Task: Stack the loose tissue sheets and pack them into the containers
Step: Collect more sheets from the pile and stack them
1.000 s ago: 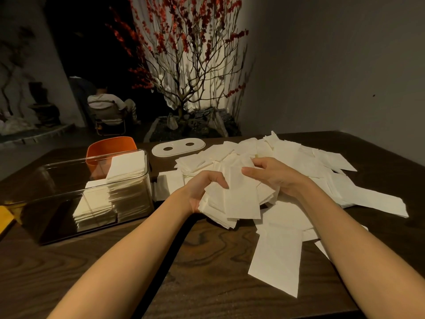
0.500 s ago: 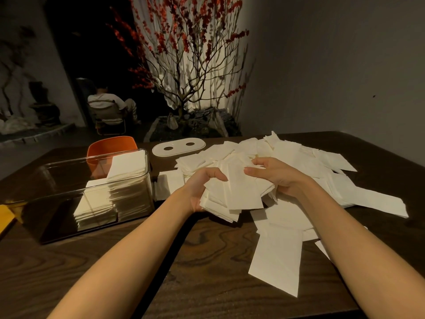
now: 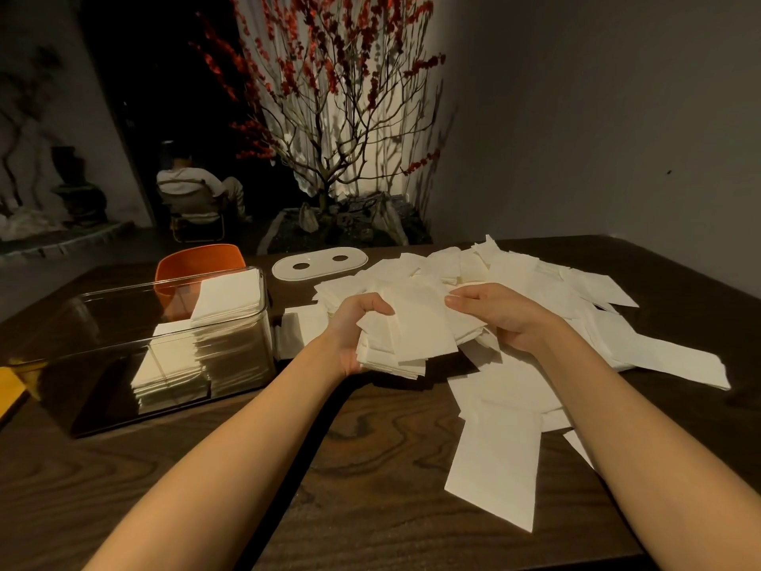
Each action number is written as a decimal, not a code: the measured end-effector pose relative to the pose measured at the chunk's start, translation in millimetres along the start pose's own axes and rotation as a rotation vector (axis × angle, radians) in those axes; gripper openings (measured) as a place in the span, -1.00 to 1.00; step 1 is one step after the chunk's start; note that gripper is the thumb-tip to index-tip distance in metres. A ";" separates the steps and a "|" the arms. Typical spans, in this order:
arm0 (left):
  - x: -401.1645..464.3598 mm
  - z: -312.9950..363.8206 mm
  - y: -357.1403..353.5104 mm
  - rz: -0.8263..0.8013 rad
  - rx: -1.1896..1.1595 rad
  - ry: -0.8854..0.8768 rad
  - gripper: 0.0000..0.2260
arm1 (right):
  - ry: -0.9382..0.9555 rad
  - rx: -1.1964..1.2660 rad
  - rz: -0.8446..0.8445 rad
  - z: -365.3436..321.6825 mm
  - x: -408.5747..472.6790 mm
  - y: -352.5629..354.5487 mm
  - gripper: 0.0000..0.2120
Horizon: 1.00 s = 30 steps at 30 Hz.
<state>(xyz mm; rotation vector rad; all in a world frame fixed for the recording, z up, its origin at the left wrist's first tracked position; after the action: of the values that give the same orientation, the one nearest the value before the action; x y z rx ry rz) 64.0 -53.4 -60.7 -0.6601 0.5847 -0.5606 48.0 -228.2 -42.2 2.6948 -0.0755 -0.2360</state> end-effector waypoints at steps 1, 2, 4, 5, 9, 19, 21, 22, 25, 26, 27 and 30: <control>0.7 0.2 0.2 0.001 -0.022 -0.009 -0.59 | 0.001 0.005 0.013 0.4 0.6 1.1 -0.86; 1.3 1.2 1.0 0.006 -0.038 -0.023 -0.59 | 0.002 0.010 0.027 0.3 0.8 2.2 -0.89; 0.7 1.9 2.8 0.034 -0.055 -0.049 -0.58 | 0.003 0.019 0.050 0.6 2.5 2.7 -0.93; 0.2 1.8 2.5 0.046 -0.048 -0.055 -0.60 | 0.007 0.018 0.060 0.4 3.4 2.1 -0.92; -6.6 0.4 -1.9 0.139 0.008 -0.087 -0.64 | 0.038 -0.010 0.082 -1.9 3.0 -3.3 -0.79; -5.4 -2.9 -1.3 0.202 0.114 -0.065 -0.73 | 0.152 -0.031 0.134 -11.1 -2.5 -6.4 -0.95; -4.3 -1.5 0.1 0.184 0.056 -0.080 -0.73 | 0.149 -0.024 0.170 -10.1 -1.4 -3.8 -0.90; -4.4 -0.6 -0.1 0.166 0.020 -0.089 -0.77 | 0.144 -0.014 0.197 -9.2 -0.8 -1.9 -0.88; -5.0 4.0 0.0 0.130 -0.101 -0.156 -0.88 | 0.121 0.031 0.292 -4.2 3.4 5.1 -0.80; -4.2 6.2 1.7 0.117 -0.154 -0.187 -0.86 | 0.102 0.041 0.330 -2.2 4.9 7.4 -0.77; -3.4 7.7 3.6 0.108 -0.218 -0.212 -0.83 | 0.084 0.051 0.367 -0.3 5.9 9.0 -0.75; -1.9 9.5 4.9 0.062 -0.346 -0.249 -0.73 | 0.097 0.052 0.514 0.2 6.3 12.0 -0.78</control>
<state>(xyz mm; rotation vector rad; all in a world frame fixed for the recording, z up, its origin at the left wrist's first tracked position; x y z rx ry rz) 70.3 -45.2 -57.4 -1.0194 0.4689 -0.3134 54.0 -239.7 -38.3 2.6234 -0.7384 0.0563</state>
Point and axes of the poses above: each hand's wrist, its own x-axis towards the middle knuckle, its own y-axis out of the back of the hand, z = x × y, the point moved 5 cm from there along x, towards the middle knuckle, and after that the axes turned 10 degrees about -x, right-handed, at the moved point
